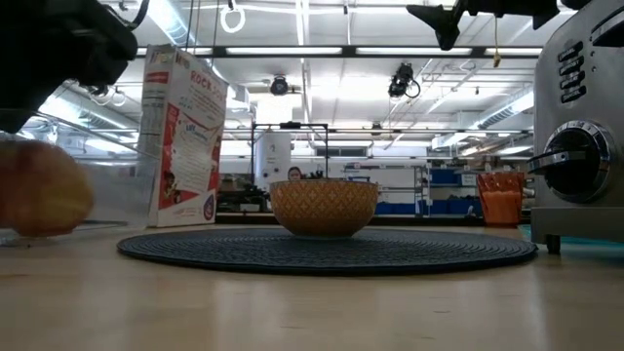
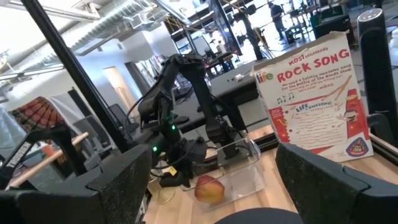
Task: Arrange a breakfast setting
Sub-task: Put the apple on the blue tablemat to the top left of the blue bowl
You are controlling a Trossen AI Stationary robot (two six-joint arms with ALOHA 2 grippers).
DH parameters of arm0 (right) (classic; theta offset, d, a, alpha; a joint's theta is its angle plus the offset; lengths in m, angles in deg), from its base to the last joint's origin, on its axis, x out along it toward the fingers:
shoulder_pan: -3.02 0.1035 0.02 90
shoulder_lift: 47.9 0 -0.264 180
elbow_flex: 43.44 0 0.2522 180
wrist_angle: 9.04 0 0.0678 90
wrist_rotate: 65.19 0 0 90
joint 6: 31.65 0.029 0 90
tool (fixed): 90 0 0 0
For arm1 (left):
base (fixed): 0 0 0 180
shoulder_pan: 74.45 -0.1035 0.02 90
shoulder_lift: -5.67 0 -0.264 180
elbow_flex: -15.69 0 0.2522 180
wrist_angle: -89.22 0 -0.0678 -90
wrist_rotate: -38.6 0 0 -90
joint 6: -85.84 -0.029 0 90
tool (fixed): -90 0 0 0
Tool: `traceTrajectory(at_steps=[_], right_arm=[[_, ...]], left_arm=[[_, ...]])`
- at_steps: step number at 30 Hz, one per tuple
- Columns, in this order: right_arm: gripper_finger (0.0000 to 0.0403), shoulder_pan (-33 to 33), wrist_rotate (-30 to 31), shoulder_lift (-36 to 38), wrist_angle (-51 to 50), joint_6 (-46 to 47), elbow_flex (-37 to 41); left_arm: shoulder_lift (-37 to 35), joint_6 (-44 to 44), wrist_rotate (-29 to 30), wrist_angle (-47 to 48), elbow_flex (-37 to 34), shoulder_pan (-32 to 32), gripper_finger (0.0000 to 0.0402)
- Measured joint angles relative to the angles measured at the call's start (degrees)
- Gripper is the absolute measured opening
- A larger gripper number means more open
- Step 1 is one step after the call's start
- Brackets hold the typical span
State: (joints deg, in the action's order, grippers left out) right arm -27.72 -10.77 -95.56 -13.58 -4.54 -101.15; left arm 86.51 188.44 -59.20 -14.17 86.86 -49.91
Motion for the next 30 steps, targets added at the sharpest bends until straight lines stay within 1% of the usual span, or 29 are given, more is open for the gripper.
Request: traceTrajectory(at_steps=[11,14,19,23,30], right_arm=[[0.0347,0.0,0.0,0.0,-0.3,1.4,0.0],[0.0347,0.0,0.0,0.0,-0.4,1.4,0.0],[0.0347,0.0,0.0,0.0,-0.4,1.3,0.0],[0.0347,0.0,-0.1,0.0,-0.4,2.1,0.0],[0.0347,0.0,-0.4,0.0,-2.9,2.8,0.0]], left_arm=[[0.3,0.2,0.2,1.4,0.0,0.0,0.0155],[0.3,-0.6,1.8,1.9,0.0,-1.0,0.0155],[0.0,-7.4,2.2,1.8,0.0,-4.5,0.0159],[-0.6,-12.9,2.3,3.0,0.0,-7.3,0.0188],[-4.1,-16.7,2.1,5.8,0.0,-8.2,0.0282]])
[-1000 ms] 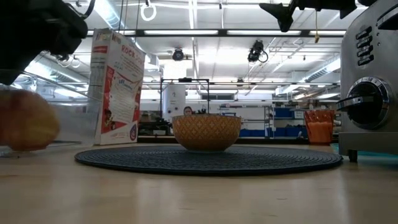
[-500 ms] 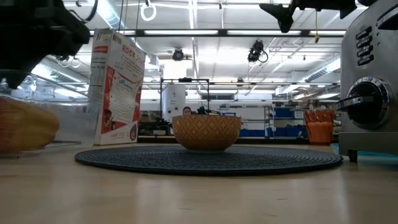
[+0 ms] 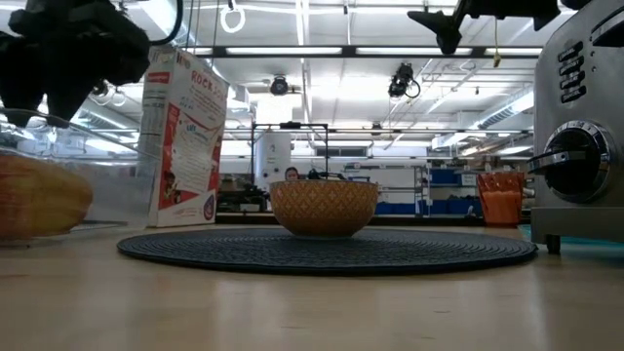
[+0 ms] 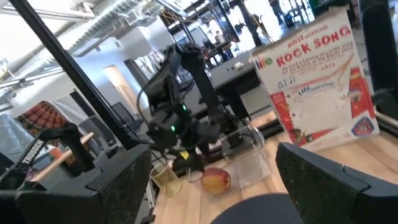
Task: Arrange a breakfast setting
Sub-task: Put the apple on the blue tablemat to the top left of the blue bowl
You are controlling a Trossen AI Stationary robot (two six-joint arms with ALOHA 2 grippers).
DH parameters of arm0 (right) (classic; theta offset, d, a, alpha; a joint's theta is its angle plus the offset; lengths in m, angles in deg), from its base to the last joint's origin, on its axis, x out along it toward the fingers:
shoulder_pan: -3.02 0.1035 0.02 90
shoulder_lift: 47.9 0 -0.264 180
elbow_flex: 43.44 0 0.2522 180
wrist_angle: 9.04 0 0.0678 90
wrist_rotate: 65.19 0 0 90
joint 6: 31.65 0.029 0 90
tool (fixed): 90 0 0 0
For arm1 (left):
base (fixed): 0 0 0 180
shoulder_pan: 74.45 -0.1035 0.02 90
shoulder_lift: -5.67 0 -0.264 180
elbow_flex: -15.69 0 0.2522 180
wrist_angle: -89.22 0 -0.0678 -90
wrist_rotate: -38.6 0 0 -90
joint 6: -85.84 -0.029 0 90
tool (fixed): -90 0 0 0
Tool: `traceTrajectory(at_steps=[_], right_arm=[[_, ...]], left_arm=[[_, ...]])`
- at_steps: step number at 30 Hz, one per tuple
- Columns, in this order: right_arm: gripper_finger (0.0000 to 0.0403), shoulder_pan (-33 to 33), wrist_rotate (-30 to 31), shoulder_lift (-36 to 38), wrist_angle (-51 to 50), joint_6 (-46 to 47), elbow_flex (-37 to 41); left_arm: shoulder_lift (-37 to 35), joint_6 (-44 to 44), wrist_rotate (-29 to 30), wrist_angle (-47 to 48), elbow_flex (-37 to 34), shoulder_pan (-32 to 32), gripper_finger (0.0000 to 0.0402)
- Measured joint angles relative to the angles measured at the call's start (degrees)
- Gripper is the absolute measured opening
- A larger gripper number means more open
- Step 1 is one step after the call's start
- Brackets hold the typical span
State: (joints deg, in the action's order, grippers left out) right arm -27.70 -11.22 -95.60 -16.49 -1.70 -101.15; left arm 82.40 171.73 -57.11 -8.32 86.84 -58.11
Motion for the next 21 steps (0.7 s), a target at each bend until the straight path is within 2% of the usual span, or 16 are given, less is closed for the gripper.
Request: traceTrajectory(at_steps=[3,8,14,21], right_arm=[[0.0347,0.0,0.0,0.0,-1.3,-0.1,0.0],[0.0347,0.0,0.0,0.0,-2.4,-0.1,0.0],[0.0347,0.0,0.3,0.0,-2.2,-0.2,0.0],[0.0347,0.0,0.6,0.0,-2.1,-1.6,0.0]], left_arm=[[-0.9,-1.2,-2.1,-1.0,-1.6,0.0,0.0315],[-0.8,-2.8,-3.7,-3.7,-5.5,-0.1,0.0341],[-0.6,-1.9,-3.1,-9.5,-7.2,-0.5,0.0348],[-0.6,0.8,-2.7,-9.7,-11.9,-0.5,0.0348]])
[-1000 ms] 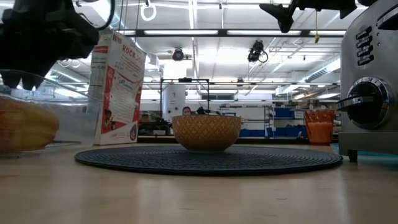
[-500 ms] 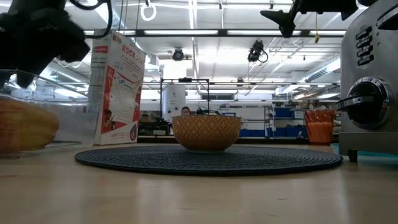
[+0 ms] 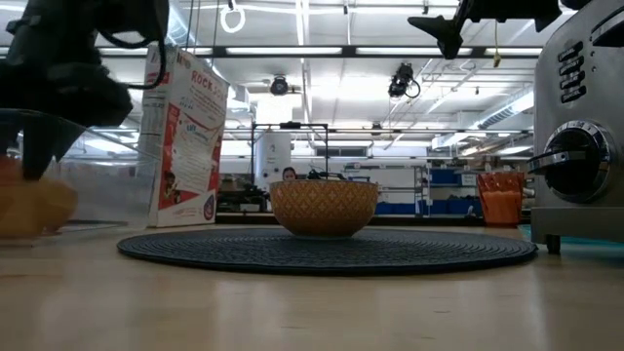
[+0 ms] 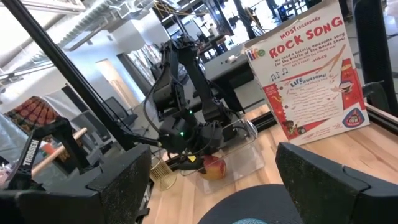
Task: Arrange a breakfast setting
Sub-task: Put the apple on the blue tablemat to the top left of the blue bowl
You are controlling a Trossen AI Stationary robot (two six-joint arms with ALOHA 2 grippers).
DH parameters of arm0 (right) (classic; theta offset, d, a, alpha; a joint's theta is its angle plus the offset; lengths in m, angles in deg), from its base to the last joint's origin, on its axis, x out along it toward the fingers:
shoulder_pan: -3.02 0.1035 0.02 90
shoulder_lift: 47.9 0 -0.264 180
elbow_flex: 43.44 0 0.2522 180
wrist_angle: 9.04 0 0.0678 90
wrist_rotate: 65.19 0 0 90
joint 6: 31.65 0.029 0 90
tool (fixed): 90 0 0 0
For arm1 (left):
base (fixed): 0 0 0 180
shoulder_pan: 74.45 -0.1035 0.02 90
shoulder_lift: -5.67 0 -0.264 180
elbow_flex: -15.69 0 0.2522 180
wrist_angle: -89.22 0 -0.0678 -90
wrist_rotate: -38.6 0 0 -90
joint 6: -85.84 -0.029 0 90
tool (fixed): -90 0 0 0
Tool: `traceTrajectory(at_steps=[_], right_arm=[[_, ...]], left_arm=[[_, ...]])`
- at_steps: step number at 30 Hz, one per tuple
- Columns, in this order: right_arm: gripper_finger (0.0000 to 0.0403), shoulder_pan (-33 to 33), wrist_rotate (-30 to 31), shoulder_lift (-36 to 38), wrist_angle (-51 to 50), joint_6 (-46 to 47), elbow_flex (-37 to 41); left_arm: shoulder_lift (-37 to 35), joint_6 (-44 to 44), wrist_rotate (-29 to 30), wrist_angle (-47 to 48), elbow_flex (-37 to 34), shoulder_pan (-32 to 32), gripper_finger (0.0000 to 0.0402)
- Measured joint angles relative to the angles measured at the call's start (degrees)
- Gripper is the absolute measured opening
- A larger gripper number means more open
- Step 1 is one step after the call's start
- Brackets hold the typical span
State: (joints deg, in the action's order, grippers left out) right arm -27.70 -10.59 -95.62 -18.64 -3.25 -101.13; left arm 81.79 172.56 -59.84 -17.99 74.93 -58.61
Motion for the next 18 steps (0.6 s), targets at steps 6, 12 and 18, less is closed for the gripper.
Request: traceTrajectory(at_steps=[6,12,18], right_arm=[[0.0347,0.0,0.0,0.0,0.0,-0.1,0.0],[0.0347,0.0,0.4,0.0,0.0,0.2,0.0],[0.0347,0.0,0.4,0.0,0.0,1.4,0.0]], left_arm=[[-0.2,-0.1,4.4,1.0,-0.4,-1.9,0.0348],[-0.2,-1.7,8.6,2.5,-0.4,-5.5,0.0348],[-2.5,-2.4,9.4,4.4,1.9,-7.0,0.0348]])
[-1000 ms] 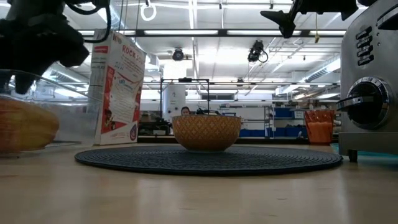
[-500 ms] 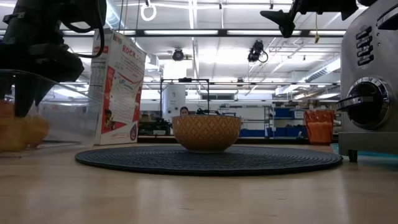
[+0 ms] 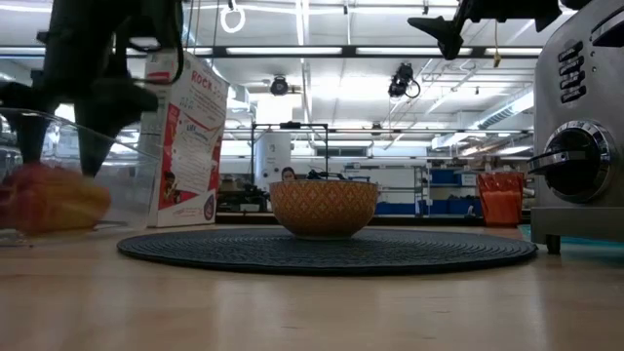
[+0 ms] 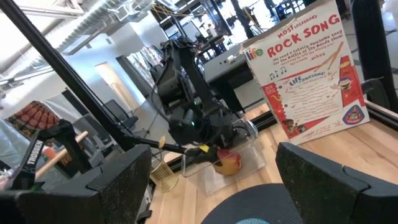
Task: Arrange a breakfast setting
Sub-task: Put the apple on the blue tablemat to the top left of the blue bowl
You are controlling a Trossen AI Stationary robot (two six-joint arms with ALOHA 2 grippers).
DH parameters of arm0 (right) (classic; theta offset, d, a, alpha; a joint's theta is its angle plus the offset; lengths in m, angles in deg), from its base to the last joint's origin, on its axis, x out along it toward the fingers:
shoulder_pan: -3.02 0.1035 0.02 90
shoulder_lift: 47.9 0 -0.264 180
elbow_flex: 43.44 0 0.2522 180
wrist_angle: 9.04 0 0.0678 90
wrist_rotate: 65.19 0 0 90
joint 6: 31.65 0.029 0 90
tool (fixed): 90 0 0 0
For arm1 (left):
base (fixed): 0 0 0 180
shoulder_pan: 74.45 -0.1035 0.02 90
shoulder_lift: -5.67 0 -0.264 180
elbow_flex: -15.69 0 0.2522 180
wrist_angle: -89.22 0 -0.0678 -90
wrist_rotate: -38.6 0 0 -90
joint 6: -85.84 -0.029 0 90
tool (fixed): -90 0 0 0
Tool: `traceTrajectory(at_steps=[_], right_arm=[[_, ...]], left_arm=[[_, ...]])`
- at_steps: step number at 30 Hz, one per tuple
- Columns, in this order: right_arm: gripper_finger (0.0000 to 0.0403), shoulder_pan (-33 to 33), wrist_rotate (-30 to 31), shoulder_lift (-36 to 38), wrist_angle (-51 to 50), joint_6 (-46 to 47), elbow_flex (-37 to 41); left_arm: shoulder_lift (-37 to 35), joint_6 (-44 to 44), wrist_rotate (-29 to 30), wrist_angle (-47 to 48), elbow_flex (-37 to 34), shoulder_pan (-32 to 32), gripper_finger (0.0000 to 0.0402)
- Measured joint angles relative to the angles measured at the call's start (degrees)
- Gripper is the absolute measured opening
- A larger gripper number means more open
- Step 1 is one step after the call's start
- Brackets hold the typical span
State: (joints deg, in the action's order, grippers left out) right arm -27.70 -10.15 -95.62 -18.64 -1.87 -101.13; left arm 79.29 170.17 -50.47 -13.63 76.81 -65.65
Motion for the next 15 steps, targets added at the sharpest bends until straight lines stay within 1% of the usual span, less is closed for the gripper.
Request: traceTrajectory(at_steps=[3,7,11,15], right_arm=[[0.0347,0.0,0.0,0.0,-0.2,0.0,0.0],[0.0347,0.2,0.0,0.0,-0.5,0.0,0.0],[0.0347,0.9,0.2,0.0,-0.4,0.0,0.0],[0.0347,1.3,0.4,0.0,-0.4,-0.2,0.0]], left_arm=[[-1.7,0.4,-1.5,3.1,2.8,1.1,0.0348],[-2.6,2.0,-5.1,6.2,5.2,5.5,0.0348],[-2.4,2.3,-9.1,6.6,2.3,9.8,0.033],[-2.3,1.4,-10.0,2.4,-1.6,10.6,0.0298]])
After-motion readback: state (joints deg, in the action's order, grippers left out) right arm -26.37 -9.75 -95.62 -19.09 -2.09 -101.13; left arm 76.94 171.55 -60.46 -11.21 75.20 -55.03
